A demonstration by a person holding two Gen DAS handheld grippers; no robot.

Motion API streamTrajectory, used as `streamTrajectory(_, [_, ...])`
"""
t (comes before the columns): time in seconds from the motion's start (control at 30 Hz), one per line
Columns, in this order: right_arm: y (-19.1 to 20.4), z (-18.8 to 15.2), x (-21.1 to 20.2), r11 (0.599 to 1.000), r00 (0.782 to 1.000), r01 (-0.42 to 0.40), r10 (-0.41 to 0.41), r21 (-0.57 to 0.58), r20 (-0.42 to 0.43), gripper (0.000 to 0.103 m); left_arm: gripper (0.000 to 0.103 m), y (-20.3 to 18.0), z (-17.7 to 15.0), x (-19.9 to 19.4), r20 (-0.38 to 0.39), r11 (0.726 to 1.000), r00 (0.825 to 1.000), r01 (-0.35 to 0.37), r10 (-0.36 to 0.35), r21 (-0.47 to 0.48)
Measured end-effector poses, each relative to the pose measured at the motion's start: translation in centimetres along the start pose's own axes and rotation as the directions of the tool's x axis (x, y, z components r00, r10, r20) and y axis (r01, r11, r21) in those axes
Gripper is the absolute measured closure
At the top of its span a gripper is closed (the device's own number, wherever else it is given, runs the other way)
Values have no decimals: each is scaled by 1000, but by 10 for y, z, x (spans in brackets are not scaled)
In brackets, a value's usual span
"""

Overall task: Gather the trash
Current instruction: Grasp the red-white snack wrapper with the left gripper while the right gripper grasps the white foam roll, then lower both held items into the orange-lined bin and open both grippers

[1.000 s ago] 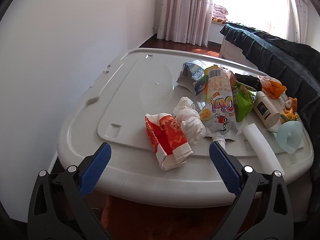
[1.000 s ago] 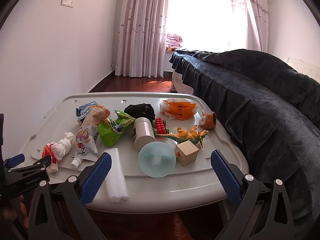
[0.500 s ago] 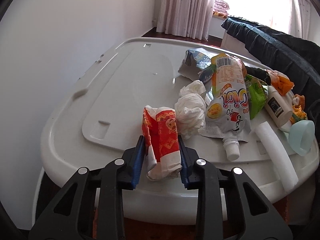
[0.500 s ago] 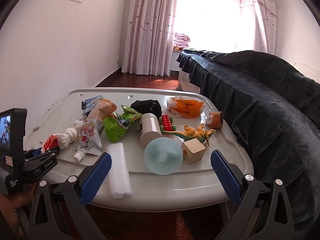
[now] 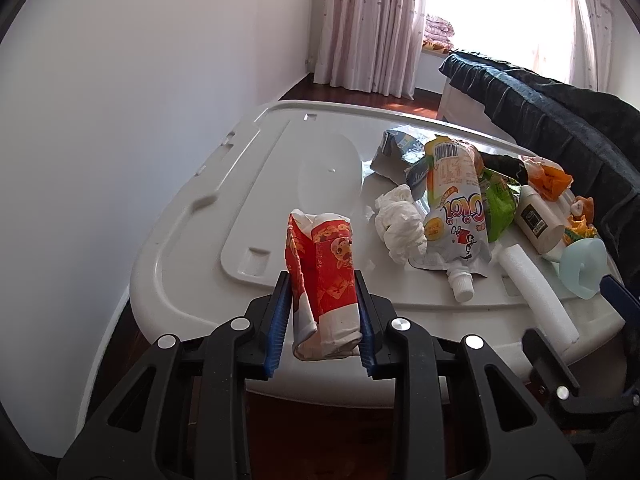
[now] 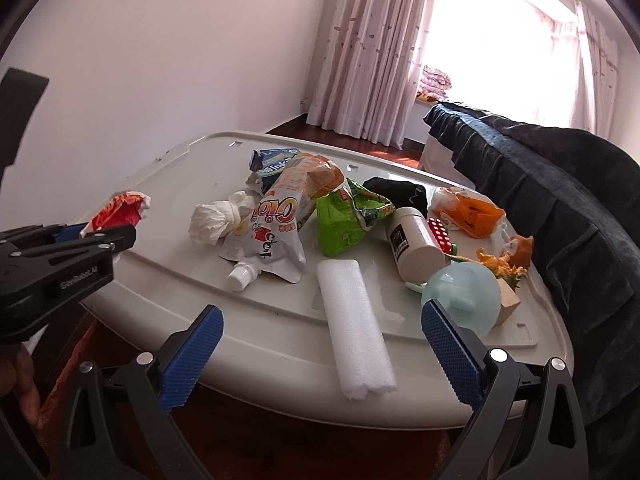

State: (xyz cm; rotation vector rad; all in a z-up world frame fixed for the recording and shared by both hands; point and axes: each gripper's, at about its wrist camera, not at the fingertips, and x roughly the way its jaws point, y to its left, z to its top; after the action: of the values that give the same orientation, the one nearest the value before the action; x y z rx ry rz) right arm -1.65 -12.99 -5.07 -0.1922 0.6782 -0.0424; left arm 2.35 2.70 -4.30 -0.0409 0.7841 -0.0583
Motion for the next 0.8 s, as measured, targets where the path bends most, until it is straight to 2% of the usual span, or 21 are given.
streamTrajectory(0.1, [-2,1,17,999,999,30,-29,12,-22,5,74,1,-1,-3,3,1000,1000,8,-8,-1])
streamTrajectory(0.23, [-11,-4,40,998,996,27,-22,58,-83,7,74,-3,-2,-6,5,1000,1000,20,-20,12])
streamTrajectory(0.33, [-17,-8,54,994,989,-13,28,104,-143,31,74,-6,-3,-6,-1,999,999,35,-35,16])
streamTrajectory(0.43, [-17,-9,53,993,991,-33,47,112,-128,36,74,-10,-4,-9,-3,999,999,46,-46,24])
streamTrajectory(0.5, [-10,-8,50,996,991,-53,62,75,-123,54,74,-13,-5,-11,-5,998,999,53,-53,31])
streamTrajectory(0.57, [-3,-7,47,997,990,-62,67,43,-123,64,74,-17,-8,-14,-6,998,998,58,-58,40])
streamTrajectory(0.6, [-2,-6,48,997,990,-62,66,39,-124,68,74,-20,-9,-15,-8,997,998,60,-60,47])
streamTrajectory(0.8, [-7,-6,42,995,989,-74,81,60,-124,72,74,-30,-21,-22,-24,994,997,76,-74,84])
